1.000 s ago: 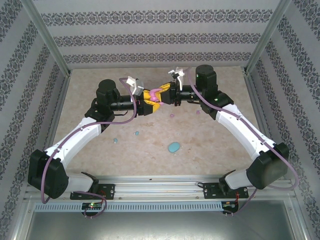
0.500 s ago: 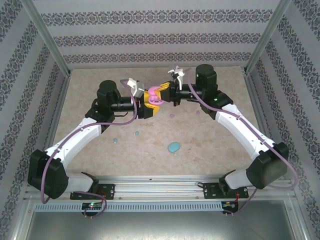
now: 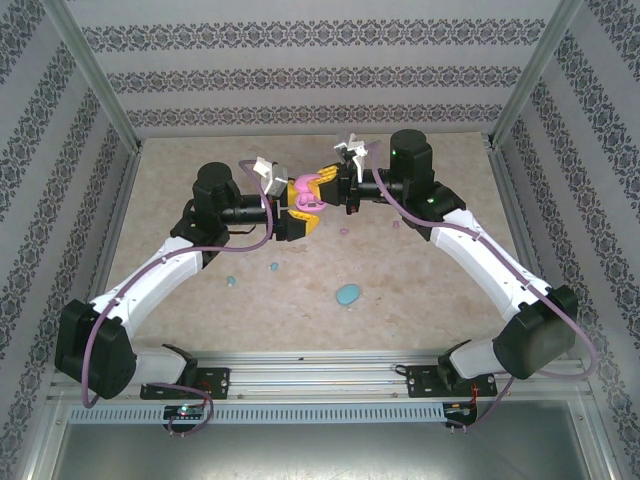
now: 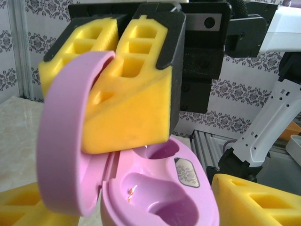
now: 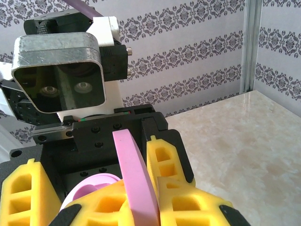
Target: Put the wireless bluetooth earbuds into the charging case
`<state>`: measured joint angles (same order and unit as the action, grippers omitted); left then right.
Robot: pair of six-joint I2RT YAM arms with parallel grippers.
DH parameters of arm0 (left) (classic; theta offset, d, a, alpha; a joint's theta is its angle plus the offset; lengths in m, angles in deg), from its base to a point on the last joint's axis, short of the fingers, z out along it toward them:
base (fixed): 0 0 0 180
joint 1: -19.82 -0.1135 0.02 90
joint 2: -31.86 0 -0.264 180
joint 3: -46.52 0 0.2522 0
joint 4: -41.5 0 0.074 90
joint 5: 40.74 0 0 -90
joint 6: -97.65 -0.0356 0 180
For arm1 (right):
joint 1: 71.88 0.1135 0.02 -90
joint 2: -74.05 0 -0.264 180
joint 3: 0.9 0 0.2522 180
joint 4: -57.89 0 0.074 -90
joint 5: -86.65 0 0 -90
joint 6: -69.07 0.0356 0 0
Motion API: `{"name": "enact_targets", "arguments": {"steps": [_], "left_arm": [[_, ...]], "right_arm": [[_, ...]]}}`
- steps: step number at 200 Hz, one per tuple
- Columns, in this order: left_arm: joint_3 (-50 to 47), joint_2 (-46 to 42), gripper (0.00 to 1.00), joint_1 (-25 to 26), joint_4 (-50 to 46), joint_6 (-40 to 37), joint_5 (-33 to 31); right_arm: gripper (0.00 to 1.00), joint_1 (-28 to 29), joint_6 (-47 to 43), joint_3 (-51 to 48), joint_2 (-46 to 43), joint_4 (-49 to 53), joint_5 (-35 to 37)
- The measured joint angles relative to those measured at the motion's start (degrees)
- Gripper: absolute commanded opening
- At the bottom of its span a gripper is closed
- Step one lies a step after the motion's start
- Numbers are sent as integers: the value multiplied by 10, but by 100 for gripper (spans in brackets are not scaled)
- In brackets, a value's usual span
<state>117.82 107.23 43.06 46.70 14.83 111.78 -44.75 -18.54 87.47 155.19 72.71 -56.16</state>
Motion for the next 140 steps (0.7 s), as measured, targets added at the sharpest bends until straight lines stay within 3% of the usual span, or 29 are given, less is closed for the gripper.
{"name": "enact_targets", "arguments": {"steps": [58, 120, 140], "left_arm": [[-3, -1, 59, 0, 8, 7, 0], [-7, -1, 35, 0, 14, 18, 4], [-7, -1, 32, -1, 14, 17, 5]], "right_arm": [[0, 0, -5, 0, 0, 10, 0], [0, 0, -10, 0, 0, 17, 0], [13, 0, 0, 0, 0, 16, 0]]}}
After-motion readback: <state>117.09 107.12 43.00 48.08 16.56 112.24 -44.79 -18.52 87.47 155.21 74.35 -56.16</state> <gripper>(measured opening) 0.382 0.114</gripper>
